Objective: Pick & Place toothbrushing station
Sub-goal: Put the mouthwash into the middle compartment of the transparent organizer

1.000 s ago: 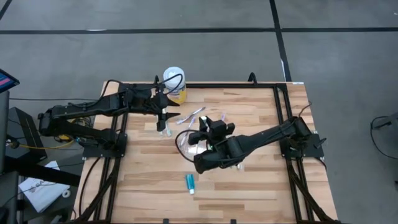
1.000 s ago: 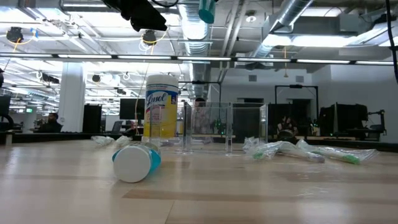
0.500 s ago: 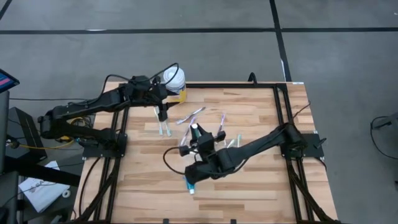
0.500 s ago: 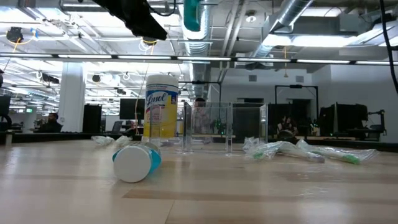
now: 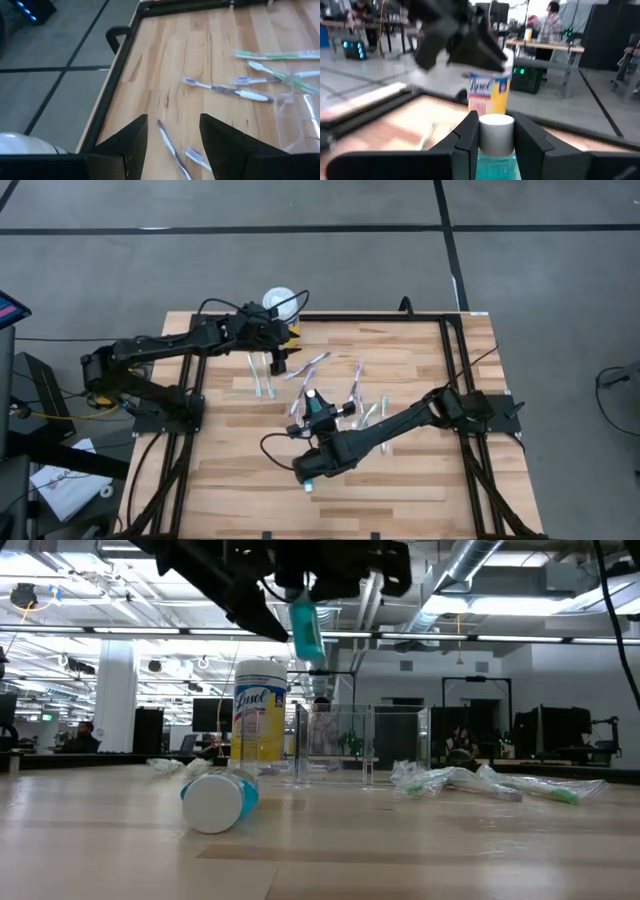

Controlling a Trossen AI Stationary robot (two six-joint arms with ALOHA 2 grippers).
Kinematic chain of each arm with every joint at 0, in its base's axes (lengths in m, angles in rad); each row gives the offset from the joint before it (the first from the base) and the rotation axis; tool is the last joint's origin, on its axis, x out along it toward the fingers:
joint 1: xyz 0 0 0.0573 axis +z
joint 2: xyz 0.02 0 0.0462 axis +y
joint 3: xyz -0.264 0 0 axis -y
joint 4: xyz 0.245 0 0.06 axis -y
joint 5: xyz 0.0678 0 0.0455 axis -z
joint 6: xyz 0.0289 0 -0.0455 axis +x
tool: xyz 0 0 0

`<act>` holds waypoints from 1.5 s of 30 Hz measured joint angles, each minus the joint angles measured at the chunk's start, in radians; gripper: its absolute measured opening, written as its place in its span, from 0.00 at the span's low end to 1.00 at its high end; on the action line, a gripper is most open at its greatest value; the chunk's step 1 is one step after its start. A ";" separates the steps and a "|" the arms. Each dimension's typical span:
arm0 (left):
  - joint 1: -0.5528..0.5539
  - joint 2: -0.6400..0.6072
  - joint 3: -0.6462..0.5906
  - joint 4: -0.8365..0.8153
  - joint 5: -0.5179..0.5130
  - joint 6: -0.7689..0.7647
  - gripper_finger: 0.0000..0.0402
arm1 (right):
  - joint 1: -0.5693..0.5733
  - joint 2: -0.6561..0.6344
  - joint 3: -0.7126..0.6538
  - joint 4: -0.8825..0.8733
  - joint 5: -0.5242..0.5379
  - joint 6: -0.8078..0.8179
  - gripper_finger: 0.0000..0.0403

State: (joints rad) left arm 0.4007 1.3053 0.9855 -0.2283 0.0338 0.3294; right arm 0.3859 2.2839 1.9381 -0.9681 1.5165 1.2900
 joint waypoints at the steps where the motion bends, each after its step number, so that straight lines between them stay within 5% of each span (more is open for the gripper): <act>1: 0.000 0.004 0.000 0.004 0.000 -0.001 0.43 | 0.000 0.008 0.001 -0.042 -0.012 0.049 0.20; 9: 0.013 0.007 0.000 0.076 0.000 -0.004 0.43 | 0.004 0.096 -0.001 -0.478 -0.084 0.589 0.20; 14: 0.013 0.007 0.000 0.078 0.000 -0.004 0.43 | 0.022 0.131 0.005 -0.563 -0.070 0.776 0.20; 25: 0.010 0.007 0.000 0.079 0.000 -0.005 0.43 | 0.003 0.171 0.002 -0.539 0.010 0.806 0.20; 45: 0.010 0.007 0.000 0.079 0.077 -0.037 0.43 | -0.019 0.176 0.002 -0.472 -0.001 0.687 0.20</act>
State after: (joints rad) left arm 0.4110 1.3121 0.9855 -0.1493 0.1110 0.2925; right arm 0.3665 2.4599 1.9396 -1.4403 1.5152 1.9772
